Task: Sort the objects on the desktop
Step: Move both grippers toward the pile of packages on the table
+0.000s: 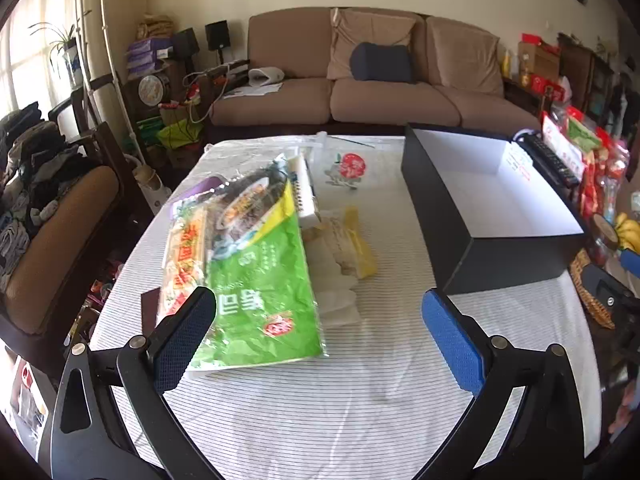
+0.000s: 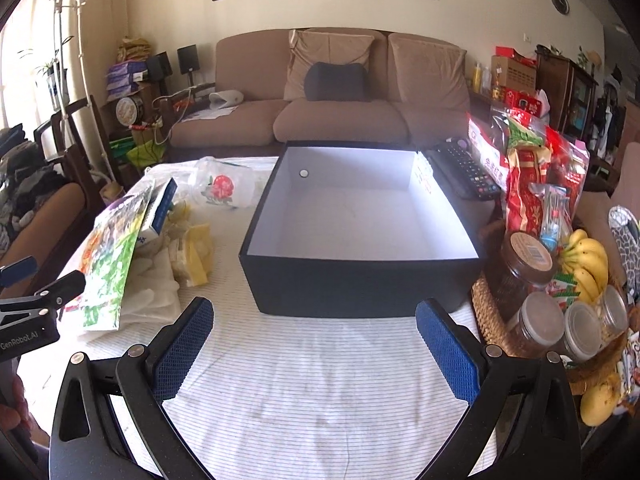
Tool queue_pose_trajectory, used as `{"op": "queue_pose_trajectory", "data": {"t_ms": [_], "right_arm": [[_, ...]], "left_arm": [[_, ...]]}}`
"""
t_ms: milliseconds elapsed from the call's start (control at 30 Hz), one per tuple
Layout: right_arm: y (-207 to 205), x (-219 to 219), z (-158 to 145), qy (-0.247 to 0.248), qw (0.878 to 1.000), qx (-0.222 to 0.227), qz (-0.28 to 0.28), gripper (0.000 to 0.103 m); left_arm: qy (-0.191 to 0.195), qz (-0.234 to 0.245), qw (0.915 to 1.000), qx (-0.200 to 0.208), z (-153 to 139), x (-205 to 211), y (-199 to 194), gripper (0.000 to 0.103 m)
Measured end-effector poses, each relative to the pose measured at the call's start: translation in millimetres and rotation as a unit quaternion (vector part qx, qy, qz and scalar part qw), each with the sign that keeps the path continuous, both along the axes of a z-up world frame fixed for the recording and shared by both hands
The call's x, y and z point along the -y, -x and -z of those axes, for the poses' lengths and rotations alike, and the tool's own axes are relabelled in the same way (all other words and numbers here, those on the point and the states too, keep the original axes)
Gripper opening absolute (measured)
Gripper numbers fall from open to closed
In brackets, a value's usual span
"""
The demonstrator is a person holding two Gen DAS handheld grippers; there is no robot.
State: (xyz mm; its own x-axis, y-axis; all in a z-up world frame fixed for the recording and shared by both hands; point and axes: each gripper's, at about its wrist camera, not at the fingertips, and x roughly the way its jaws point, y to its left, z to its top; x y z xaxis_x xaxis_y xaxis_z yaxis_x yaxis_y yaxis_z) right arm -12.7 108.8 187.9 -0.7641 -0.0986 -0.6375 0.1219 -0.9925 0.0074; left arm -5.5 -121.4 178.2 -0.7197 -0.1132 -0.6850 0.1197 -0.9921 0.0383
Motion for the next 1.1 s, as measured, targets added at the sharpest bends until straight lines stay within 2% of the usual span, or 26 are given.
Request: {"op": "queue_pose_trajectory", "data": {"t_ms": [600, 867, 1100], "right_arm": [[45, 17, -10, -0.004, 1.0, -0.007, 0.0, 0.103], [74, 29, -5, -0.007, 1.0, -0.005, -0.005, 0.103], [96, 62, -4, -0.011, 1.0, -0.006, -0.025, 0.103]], "left_arm": [[-0.012, -0.025, 0.9996, -0.001, -3, 60, 36, 0.103], [-0.004, -0.065, 0.9979, 0.007, 11, 117, 50, 0.103], [-0.008, -0.087, 0.9961, 0.012, 24, 156, 57, 0.103]]}}
